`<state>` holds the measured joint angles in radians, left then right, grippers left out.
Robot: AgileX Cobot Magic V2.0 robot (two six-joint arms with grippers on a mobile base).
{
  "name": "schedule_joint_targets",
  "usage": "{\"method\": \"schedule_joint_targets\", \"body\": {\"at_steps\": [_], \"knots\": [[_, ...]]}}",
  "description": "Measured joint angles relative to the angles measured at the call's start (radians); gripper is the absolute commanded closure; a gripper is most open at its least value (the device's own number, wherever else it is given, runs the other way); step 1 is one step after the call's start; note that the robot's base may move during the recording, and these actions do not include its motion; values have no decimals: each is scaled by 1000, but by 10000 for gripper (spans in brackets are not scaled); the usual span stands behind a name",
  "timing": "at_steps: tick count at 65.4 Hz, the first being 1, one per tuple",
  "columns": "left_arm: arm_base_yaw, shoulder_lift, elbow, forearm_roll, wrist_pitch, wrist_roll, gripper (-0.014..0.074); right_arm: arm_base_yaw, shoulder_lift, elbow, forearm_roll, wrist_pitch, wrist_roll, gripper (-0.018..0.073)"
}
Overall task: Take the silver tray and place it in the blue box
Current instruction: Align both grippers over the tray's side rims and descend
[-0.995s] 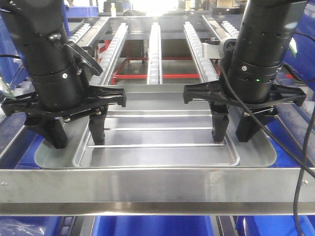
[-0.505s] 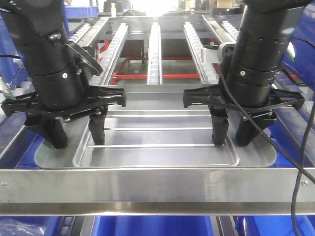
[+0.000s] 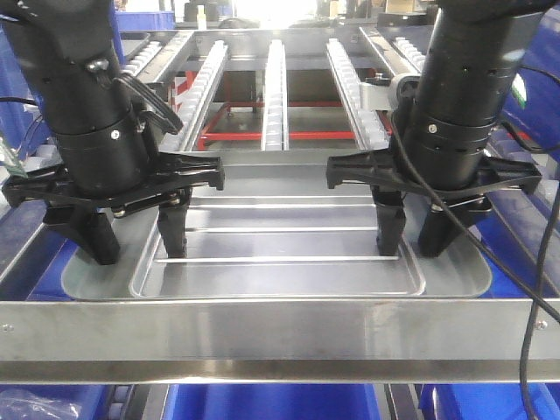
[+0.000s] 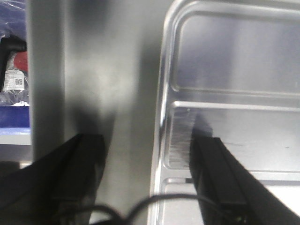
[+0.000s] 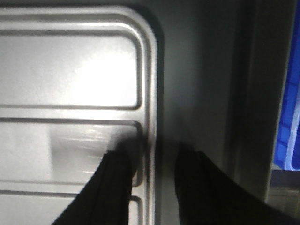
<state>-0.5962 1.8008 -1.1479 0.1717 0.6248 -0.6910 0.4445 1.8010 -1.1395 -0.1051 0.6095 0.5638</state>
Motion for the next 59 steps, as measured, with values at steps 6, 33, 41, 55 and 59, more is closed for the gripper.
{"method": "schedule_joint_targets", "body": {"at_steps": [6, 33, 41, 55, 59], "knots": [[0, 0, 0, 0, 0, 0, 290, 0, 0, 0, 0, -2, 0, 203], [0, 0, 0, 0, 0, 0, 290, 0, 0, 0, 0, -2, 0, 91], [0, 0, 0, 0, 0, 0, 290, 0, 0, 0, -2, -2, 0, 94], [0, 0, 0, 0, 2, 0, 292, 0, 2, 0, -2, -2, -2, 303], [0, 0, 0, -2, 2, 0, 292, 0, 2, 0, -2, -2, -2, 385]]}}
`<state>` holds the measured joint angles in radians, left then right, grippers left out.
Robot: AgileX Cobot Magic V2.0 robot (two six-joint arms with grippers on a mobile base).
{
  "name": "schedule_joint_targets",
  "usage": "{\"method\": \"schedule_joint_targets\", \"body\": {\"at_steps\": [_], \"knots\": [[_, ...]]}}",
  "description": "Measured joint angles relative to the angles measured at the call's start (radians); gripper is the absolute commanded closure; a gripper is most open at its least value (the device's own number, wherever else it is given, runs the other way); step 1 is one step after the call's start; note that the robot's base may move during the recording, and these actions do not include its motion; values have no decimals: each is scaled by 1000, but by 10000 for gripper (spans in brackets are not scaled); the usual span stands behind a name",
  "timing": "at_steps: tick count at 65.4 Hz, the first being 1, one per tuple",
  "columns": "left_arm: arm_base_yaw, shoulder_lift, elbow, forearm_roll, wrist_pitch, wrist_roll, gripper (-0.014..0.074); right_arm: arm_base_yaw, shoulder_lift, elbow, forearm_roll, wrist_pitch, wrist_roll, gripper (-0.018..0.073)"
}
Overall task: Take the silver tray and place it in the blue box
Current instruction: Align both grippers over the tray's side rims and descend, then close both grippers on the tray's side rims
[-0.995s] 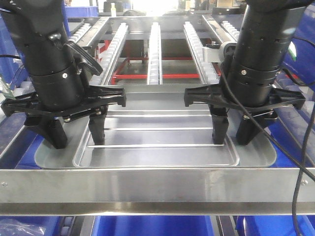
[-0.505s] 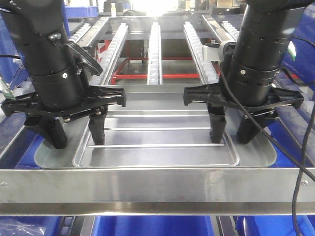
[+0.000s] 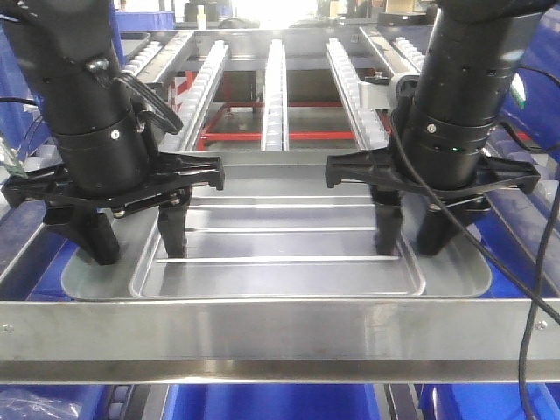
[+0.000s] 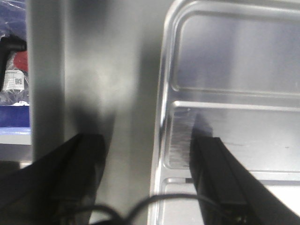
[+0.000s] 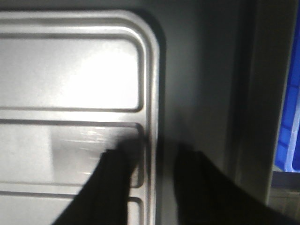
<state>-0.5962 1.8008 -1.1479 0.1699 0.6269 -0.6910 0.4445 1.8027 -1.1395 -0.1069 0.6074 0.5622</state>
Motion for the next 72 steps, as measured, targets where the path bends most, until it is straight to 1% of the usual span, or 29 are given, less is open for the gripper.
{"method": "schedule_joint_targets", "body": {"at_steps": [7, 11, 23, 26, 31, 36, 37, 47, 72], "knots": [[0, 0, 0, 0, 0, 0, 292, 0, 0, 0, 0, 2, 0, 482], [0, 0, 0, 0, 0, 0, 292, 0, 0, 0, 0, 2, 0, 510], [0, 0, 0, 0, 0, -2, 292, 0, 0, 0, 0, 2, 0, 510], [0, 0, 0, 0, 0, -2, 304, 0, 0, 0, 0, 2, 0, 510], [0, 0, 0, -2, 0, -2, 357, 0, 0, 0, 0, 2, 0, 510], [0, 0, 0, -4, 0, -2, 439, 0, 0, 0, 0, 2, 0, 510], [0, 0, 0, -4, 0, -2, 472, 0, 0, 0, 0, 2, 0, 510], [0, 0, 0, -9, 2, -2, 611, 0, 0, 0, 0, 2, 0, 510], [0, 0, -2, -13, 2, -2, 610, 0, 0, 0, 0, 2, 0, 510]]}}
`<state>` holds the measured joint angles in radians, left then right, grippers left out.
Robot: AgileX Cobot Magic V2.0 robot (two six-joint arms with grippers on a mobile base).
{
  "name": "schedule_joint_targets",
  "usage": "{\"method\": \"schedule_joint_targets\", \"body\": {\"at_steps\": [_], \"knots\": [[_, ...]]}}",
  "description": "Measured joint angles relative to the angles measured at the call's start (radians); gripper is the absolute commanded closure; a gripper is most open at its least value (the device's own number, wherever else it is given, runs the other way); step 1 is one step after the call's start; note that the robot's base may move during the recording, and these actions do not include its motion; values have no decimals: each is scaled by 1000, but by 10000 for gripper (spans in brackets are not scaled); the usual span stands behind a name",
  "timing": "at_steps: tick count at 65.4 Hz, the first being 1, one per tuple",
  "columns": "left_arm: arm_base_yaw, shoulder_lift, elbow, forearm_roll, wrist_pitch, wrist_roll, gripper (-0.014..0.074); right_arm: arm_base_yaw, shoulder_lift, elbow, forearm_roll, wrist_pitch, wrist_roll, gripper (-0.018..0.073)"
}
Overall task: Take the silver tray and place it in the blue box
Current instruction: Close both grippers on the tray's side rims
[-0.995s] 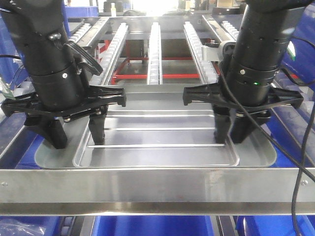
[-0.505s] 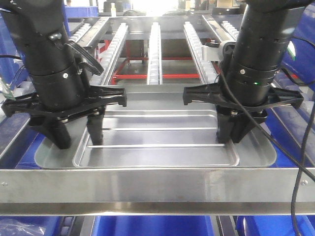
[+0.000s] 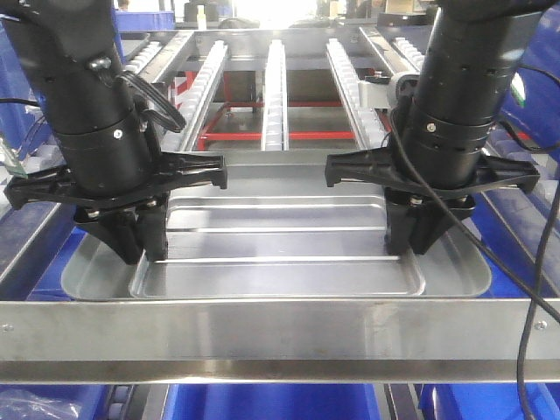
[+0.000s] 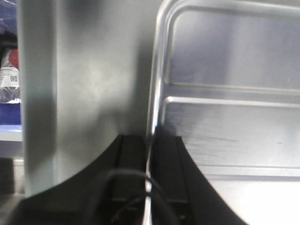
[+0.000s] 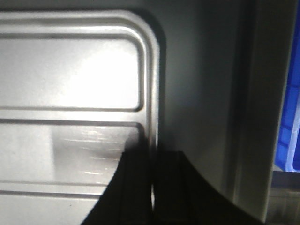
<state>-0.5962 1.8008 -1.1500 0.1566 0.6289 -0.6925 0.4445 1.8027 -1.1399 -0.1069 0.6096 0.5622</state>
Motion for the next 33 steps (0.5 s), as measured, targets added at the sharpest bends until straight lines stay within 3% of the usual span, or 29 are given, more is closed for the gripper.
{"method": "schedule_joint_targets", "body": {"at_steps": [33], "knots": [[0, 0, 0, 0, 0, 0, 610, 0, 0, 0, 0, -2, 0, 510]]}}
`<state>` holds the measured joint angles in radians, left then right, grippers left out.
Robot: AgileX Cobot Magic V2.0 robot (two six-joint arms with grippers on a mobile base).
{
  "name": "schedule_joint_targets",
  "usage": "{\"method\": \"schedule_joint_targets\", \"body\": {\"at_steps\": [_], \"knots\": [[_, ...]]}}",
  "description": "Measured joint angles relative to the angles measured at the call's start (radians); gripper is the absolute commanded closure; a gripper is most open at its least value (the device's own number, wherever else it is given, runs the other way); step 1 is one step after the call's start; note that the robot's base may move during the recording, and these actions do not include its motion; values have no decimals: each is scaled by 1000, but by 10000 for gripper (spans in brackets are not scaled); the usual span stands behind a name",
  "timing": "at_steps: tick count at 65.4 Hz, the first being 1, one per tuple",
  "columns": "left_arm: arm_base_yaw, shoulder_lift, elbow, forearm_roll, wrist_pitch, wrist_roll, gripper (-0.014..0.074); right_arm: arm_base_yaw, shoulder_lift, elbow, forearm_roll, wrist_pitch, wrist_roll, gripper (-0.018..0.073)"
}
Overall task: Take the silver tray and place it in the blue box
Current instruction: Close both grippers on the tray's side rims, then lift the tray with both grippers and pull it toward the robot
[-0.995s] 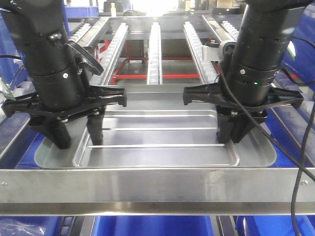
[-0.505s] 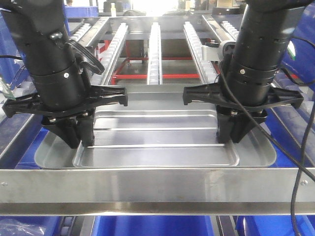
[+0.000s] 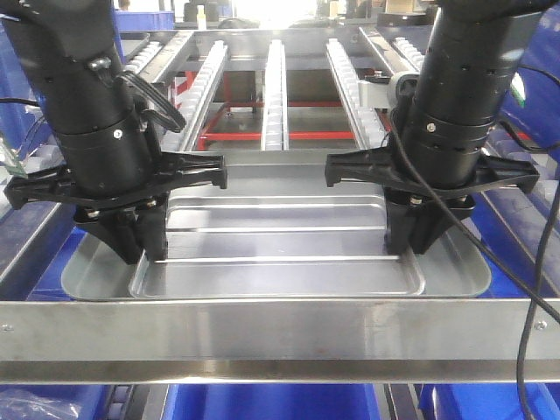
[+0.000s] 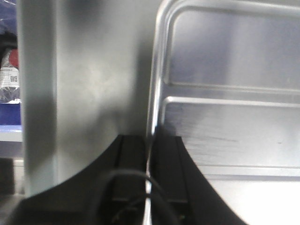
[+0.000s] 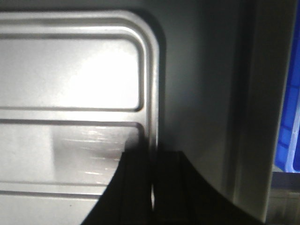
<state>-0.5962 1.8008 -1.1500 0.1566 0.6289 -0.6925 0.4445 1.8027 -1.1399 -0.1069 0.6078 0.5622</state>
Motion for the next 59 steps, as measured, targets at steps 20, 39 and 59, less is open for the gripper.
{"method": "schedule_joint_targets", "body": {"at_steps": [20, 39, 59], "knots": [[0, 4, -85, 29, 104, 0, 610, 0, -38, -58, 7, 81, 0, 510], [-29, -121, -141, 43, 204, 0, 610, 5, -155, -71, 15, 153, 24, 510], [-111, -276, -11, 65, 268, -86, 610, 121, -336, 84, -4, 169, 144, 510]]}}
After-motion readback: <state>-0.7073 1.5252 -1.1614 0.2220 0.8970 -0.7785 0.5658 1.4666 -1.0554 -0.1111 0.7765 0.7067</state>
